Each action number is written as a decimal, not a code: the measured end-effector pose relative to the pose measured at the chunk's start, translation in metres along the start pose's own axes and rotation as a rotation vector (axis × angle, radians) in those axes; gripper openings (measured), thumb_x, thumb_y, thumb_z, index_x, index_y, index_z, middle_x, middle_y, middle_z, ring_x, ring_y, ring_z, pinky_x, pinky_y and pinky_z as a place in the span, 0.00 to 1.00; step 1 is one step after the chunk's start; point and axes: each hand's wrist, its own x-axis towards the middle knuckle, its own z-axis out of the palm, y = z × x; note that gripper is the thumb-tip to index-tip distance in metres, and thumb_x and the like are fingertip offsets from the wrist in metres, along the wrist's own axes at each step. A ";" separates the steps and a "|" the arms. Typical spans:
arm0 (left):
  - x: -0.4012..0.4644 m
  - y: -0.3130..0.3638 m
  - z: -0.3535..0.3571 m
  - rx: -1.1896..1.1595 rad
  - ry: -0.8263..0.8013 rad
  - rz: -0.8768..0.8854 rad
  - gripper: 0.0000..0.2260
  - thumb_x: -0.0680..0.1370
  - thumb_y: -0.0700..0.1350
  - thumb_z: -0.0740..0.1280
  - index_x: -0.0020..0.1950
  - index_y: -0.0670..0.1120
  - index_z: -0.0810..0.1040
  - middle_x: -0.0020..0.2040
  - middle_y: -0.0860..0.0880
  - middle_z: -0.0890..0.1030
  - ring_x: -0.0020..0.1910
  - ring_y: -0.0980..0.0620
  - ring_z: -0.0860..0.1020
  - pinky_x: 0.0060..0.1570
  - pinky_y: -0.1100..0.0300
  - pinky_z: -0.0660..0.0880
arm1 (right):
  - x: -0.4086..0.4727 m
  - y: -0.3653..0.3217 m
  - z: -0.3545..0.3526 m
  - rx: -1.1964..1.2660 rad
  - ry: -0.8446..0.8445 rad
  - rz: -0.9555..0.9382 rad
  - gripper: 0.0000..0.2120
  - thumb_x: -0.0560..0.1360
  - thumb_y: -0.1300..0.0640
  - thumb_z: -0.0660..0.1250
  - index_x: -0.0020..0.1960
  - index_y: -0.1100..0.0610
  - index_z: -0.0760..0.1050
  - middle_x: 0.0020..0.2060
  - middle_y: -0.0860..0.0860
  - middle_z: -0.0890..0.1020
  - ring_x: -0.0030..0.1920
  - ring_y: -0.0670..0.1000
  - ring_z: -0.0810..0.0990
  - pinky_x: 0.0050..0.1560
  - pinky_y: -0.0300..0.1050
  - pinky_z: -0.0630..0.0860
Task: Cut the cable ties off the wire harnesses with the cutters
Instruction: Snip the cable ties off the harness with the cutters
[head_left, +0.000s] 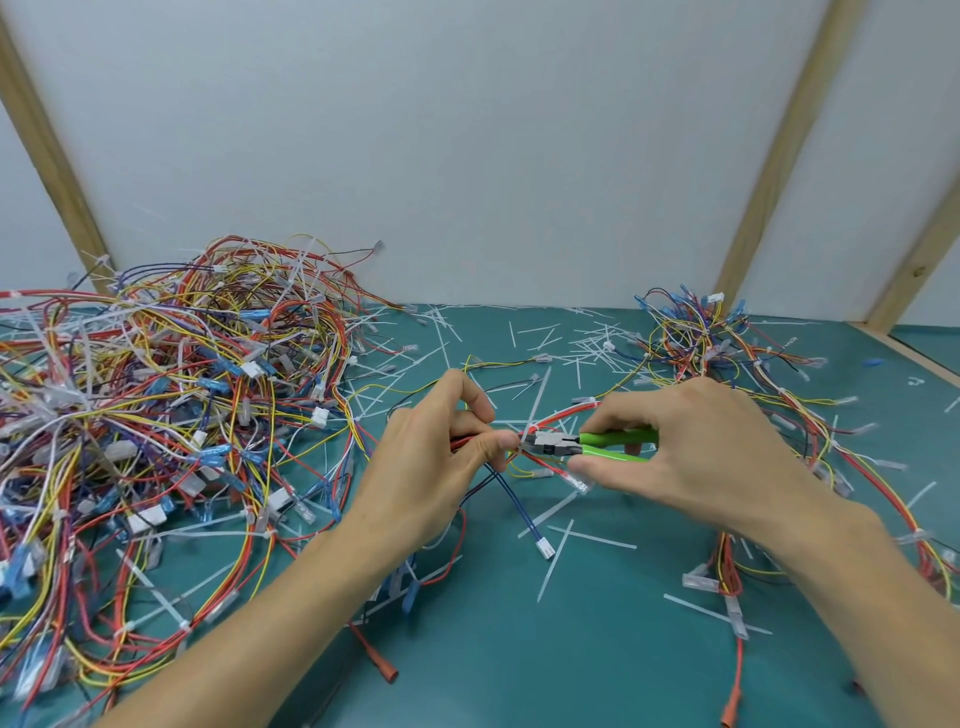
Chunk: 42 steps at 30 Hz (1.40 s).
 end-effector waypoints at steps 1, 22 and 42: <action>0.000 0.000 0.000 -0.004 0.000 -0.003 0.12 0.79 0.49 0.72 0.46 0.53 0.68 0.34 0.62 0.84 0.30 0.51 0.72 0.34 0.59 0.68 | 0.000 0.000 0.000 0.003 -0.004 0.002 0.20 0.66 0.26 0.66 0.46 0.39 0.83 0.35 0.40 0.83 0.39 0.45 0.78 0.40 0.45 0.74; 0.000 -0.001 0.001 -0.192 0.030 -0.080 0.10 0.78 0.43 0.72 0.46 0.50 0.70 0.33 0.54 0.85 0.26 0.55 0.66 0.28 0.63 0.63 | 0.007 0.003 0.015 0.373 0.152 0.076 0.12 0.73 0.42 0.74 0.38 0.49 0.82 0.30 0.43 0.83 0.30 0.44 0.80 0.38 0.45 0.76; 0.015 -0.033 -0.030 -0.227 0.263 -0.300 0.08 0.79 0.32 0.62 0.48 0.43 0.78 0.38 0.48 0.85 0.31 0.55 0.77 0.34 0.63 0.73 | 0.012 0.040 0.011 0.958 -0.402 0.081 0.15 0.69 0.61 0.77 0.51 0.59 0.74 0.44 0.51 0.84 0.41 0.48 0.80 0.38 0.42 0.78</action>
